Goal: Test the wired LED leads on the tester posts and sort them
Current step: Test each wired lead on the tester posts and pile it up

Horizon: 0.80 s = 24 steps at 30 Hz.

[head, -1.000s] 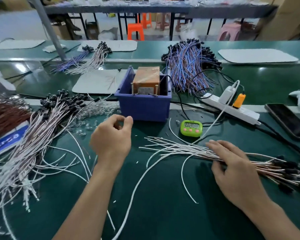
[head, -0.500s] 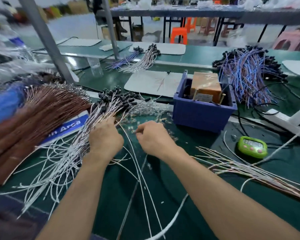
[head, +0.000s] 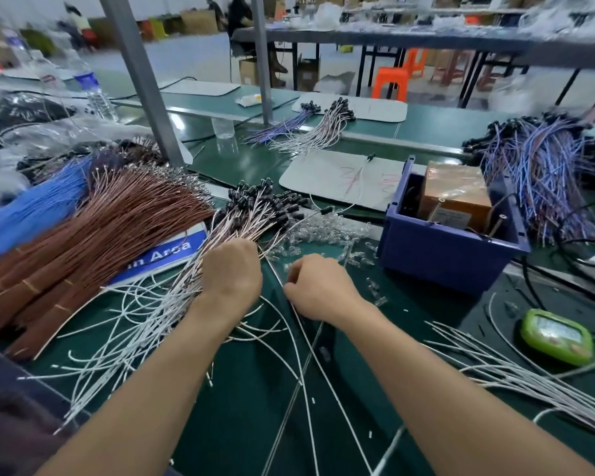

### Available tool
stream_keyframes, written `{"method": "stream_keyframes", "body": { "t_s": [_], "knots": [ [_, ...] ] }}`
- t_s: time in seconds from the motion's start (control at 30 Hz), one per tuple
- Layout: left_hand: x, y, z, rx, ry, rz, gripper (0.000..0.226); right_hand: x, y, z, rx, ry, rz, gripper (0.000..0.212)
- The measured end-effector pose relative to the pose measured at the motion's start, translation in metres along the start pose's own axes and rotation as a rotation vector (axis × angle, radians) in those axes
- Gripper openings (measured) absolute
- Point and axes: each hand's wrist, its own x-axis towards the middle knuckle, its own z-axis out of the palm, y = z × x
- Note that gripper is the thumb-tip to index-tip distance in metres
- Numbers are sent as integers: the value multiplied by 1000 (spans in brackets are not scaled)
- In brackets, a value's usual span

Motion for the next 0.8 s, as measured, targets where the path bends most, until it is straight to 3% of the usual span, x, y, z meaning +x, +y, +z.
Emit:
{"method": "stream_keyframes", "body": {
  "t_s": [0.23, 0.43, 0.57, 0.63, 0.7, 0.8],
  "knots": [
    [21, 3, -9, -42, -20, 31, 11, -8, 29, 9, 175, 98, -98, 7],
    [26, -14, -10, -821, -176, -205, 28, -5, 38, 7, 362, 124, -81, 11],
    [17, -19, -18, -1241, -274, -129, 19, -4, 41, 3, 552, 79, -11, 11],
    [13, -22, -22, -1382, -297, -64, 11, 1, 37, -4, 801, 4, 73, 9],
    [7, -22, -26, -1447, -344, 11, 12, 10, 27, -13, 1026, -60, 177, 23],
    [-1, -22, -30, -1377, -446, 162, 23, 23, 11, -20, 1132, -83, 285, 35]
  ]
}}
